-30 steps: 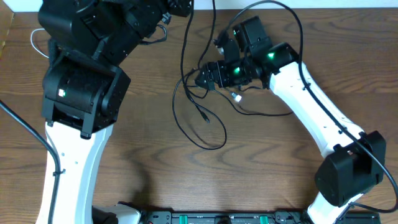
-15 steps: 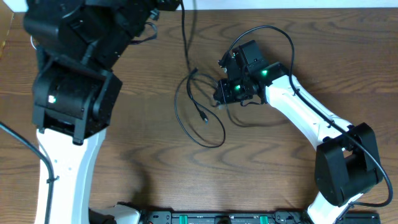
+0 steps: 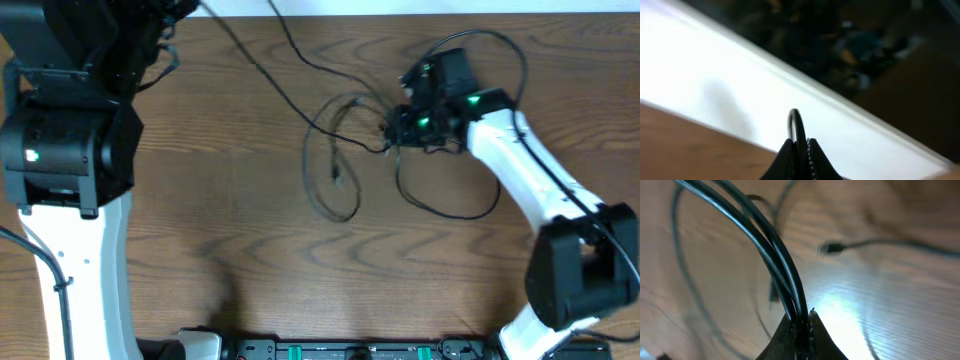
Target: Untangle cables
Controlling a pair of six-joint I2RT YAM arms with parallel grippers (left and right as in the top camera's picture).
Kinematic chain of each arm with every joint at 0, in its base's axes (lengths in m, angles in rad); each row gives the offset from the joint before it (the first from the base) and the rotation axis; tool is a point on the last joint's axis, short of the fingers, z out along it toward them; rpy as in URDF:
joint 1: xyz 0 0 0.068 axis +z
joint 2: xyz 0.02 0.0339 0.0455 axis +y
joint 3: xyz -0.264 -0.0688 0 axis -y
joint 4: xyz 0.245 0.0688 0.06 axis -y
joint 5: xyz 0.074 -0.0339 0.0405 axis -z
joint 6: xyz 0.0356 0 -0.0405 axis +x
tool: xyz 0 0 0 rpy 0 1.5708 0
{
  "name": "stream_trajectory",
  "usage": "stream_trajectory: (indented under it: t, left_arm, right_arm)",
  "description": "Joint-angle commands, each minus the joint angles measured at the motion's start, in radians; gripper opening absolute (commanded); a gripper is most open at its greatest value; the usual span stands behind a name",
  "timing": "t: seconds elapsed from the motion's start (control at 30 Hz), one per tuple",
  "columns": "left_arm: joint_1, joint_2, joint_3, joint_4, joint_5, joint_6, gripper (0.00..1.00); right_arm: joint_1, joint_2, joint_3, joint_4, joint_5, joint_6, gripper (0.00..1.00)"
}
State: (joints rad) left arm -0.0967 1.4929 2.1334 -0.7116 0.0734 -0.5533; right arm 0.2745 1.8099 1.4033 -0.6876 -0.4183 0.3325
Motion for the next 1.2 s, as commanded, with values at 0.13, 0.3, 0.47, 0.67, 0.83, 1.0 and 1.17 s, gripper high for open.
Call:
stream_trajectory:
  t: [0.13,0.3,0.47,0.67,0.83,1.0,1.17]
  left_arm:
    - [0.064,-0.016,0.012,-0.058,-0.116,0.021,0.07]
    - [0.064,-0.023,0.012,-0.026,-0.107,0.016,0.07]
    - [0.064,-0.029,0.012,0.047,0.045,-0.011,0.07]
    - [0.064,-0.029,0.012,0.293,0.349,-0.152,0.07]
    - [0.062,-0.029,0.012,0.470,0.449,-0.319,0.08]
    - [0.062,-0.029,0.012,0.570,0.462,-0.396,0.07]
    - [0.061,-0.029,0.012,0.559,0.465,-0.399,0.07]
  right_arm:
    - [-0.110,-0.206,0.006,-0.001,0.048,-0.013,0.13]
    - [-0.141,-0.241,0.006,-0.050,0.145,-0.012,0.01]
    - [-0.127,-0.222,0.004,-0.091,0.020,-0.048,0.15]
    - [-0.041,-0.183,0.004,-0.085,-0.105,-0.140,0.54]
    - [0.018,-0.165,0.004,-0.057,-0.105,-0.140,0.62]
    - [0.077,-0.135,0.004,-0.016,-0.105,-0.140,0.74]
    - [0.159,-0.069,0.004,0.017,-0.112,-0.140,0.75]
